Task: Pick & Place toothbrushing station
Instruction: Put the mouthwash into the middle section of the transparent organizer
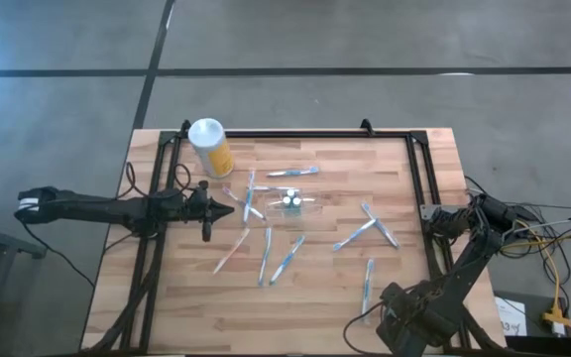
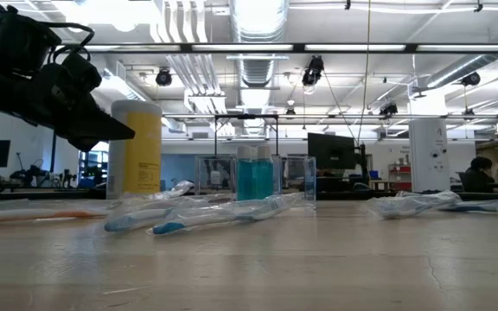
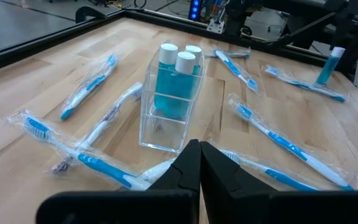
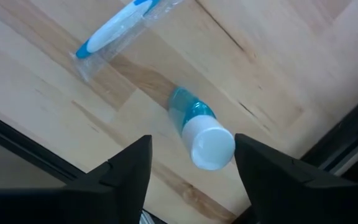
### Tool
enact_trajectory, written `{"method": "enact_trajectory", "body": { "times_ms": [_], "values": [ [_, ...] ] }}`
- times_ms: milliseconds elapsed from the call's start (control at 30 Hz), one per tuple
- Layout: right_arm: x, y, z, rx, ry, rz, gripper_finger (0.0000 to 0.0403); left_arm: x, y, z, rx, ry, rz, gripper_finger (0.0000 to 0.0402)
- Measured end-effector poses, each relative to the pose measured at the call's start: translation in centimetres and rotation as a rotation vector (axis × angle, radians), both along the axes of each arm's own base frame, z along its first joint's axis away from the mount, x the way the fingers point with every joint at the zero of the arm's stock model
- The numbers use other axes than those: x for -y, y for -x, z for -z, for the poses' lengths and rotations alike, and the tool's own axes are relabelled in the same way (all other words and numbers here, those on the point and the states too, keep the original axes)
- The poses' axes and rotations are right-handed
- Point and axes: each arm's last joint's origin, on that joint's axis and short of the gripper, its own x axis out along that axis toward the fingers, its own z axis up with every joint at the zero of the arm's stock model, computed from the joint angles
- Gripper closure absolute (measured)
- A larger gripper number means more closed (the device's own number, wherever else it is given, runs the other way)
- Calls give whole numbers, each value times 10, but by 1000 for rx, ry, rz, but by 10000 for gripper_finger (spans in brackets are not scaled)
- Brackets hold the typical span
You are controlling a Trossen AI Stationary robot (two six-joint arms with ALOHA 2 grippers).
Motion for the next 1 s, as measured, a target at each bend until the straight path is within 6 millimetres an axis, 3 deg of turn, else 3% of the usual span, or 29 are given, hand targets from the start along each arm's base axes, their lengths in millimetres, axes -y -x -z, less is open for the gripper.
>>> {"method": "enact_trajectory", "body": {
  "times_ms": [600, 767, 1000],
  "values": [
    [4, 2, 5, -41, 4, -101, 315, 0, 0, 0, -1, 0, 1, 396],
    [8, 1, -12, 20, -24, -140, 319, 0, 0, 0, 0, 0, 1, 396],
    [24, 2, -45, 237, 14, -216, 319, 0, 0, 0, 0, -2, 1, 396]
  ]
}}
